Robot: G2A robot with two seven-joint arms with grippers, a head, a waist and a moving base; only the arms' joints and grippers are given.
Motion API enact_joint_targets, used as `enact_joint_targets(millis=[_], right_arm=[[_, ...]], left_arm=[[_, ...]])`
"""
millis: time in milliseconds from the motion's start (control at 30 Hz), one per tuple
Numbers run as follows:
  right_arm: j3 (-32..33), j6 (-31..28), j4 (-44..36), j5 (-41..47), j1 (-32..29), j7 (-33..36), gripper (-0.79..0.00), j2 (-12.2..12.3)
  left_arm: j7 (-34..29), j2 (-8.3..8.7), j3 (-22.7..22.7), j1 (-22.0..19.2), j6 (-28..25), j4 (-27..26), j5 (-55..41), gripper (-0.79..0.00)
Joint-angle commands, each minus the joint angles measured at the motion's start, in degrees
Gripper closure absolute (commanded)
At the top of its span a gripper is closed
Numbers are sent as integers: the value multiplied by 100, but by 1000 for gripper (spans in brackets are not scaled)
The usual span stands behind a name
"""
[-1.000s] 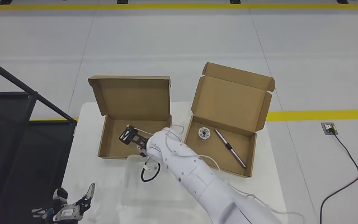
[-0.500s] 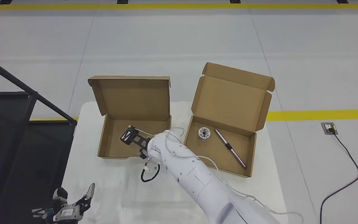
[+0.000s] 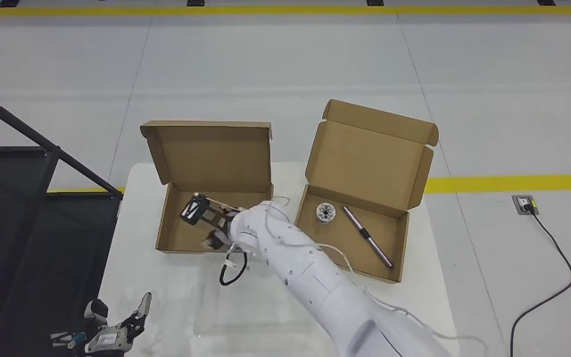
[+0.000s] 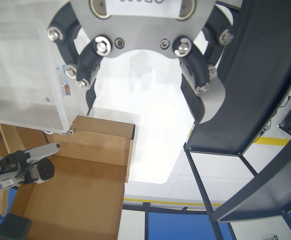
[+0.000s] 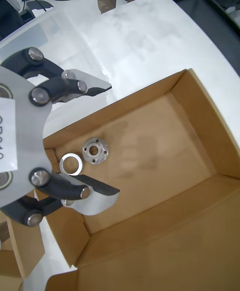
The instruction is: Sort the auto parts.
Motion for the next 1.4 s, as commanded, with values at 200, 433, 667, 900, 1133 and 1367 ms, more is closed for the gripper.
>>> enact_joint_targets(millis=[200,433,667,900,1133,1367], right_arm=[[70,-351,-1149,-630,-530,-735,-785,364],[516,-29,-3782,-1641,-1915,-365,-785,946],[1250,56,-6703,-2757,-3855,57,-785,1471],[1780,640,-8367,-3590,-5433,-528,-785,1754],[2224,2015,-9242,-3725,-7081,-2067,-785,1922],[2356,2292,-9373,-3493,-7456,-2418,-785,1951]], left_arm=[[0,0,0,0,0,0,0,-785],[0,0,0,0,0,0,0,-785],[0,0,0,0,0,0,0,-785],[0,0,0,0,0,0,0,-785],[0,0,0,0,0,0,0,-785],[0,0,0,0,0,0,0,-785]])
